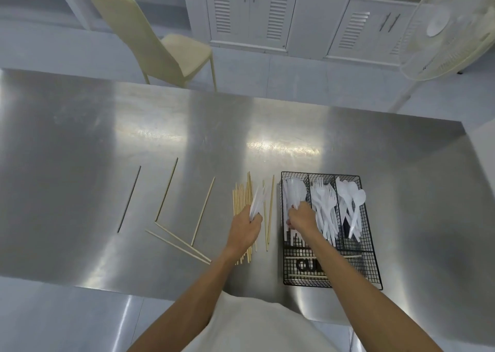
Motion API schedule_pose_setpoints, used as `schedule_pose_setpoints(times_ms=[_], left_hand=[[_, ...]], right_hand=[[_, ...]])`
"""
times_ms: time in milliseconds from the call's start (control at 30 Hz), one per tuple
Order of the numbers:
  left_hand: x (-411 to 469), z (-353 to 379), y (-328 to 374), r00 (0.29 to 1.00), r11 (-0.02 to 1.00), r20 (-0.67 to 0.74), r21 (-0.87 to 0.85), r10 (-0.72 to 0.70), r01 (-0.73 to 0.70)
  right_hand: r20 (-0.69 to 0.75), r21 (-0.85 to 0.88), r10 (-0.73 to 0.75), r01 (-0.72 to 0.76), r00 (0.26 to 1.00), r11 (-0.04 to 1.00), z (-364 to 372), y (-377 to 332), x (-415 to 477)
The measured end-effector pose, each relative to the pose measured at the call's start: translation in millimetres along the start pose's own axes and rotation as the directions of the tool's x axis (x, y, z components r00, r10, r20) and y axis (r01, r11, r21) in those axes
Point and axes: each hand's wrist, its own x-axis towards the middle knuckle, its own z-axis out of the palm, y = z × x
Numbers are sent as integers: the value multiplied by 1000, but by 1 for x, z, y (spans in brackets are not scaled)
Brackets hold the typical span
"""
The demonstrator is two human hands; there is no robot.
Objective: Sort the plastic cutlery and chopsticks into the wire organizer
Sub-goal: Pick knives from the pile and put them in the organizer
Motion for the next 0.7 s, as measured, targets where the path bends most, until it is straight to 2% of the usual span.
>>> schedule_pose_setpoints(times_ms=[167,233,300,500,700], left_hand=[[5,-5,1,999,1000,-51,-4,-9,9],[6,-4,2,998,1000,-54,-19,-23,22],[8,0,4,998,998,-43,-44,-39,37],[17,20,28,993,988,66,-113,-100,107],[34,55,72,976,992,177,4,-125,126]], right_hand=[[46,-51,-16,19,999,999,-4,-4,5],[23,-61,-24,26,999,998,-7,-6,3],[-23,-149,-70,66,997,987,-8,-8,2],[-83,-291,-160,130,984,948,-16,-13,-12],[-126,-235,-110,78,986,969,-43,1,-20]])
